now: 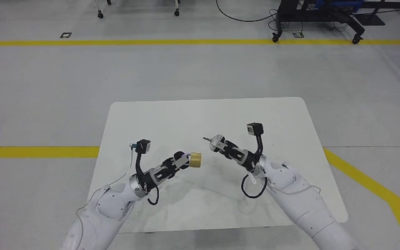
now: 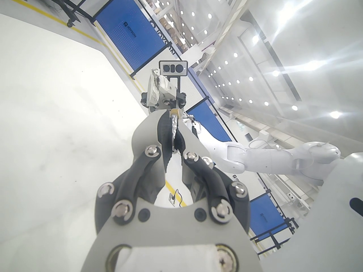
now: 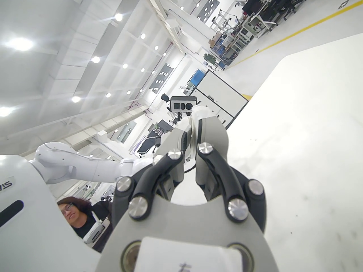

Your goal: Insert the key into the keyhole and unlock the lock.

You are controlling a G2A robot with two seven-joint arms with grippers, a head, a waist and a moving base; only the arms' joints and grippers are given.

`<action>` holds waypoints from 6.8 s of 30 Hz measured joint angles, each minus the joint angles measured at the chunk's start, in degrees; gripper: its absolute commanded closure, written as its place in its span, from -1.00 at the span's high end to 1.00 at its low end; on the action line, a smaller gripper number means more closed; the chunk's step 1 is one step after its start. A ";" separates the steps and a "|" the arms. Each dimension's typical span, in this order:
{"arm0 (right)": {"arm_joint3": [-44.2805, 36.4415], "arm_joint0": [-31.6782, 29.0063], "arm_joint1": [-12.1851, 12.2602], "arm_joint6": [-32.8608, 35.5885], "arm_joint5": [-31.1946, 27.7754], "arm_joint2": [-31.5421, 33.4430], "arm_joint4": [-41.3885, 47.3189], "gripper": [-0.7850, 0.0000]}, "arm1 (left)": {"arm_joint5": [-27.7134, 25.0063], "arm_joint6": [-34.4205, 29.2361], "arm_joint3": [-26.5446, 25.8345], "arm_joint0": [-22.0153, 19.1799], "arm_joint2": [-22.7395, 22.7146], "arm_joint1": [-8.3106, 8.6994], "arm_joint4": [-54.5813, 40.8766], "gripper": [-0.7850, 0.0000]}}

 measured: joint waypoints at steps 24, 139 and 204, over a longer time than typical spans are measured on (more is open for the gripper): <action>0.82 1.30 -3.07 18.21 1.93 -2.03 16.81 -1.00 | 1.06 4.15 3.33 -2.04 0.77 -1.53 3.60 -1.00; -23.14 -16.37 -0.78 -7.21 12.36 16.55 -23.58 -1.00 | -6.55 -7.54 28.13 -20.35 11.75 -13.48 -28.92 -1.00; -20.35 -16.36 -3.20 -17.01 12.65 17.56 -20.97 -1.00 | 19.59 -21.04 28.44 -18.93 6.05 -18.07 -62.22 -1.00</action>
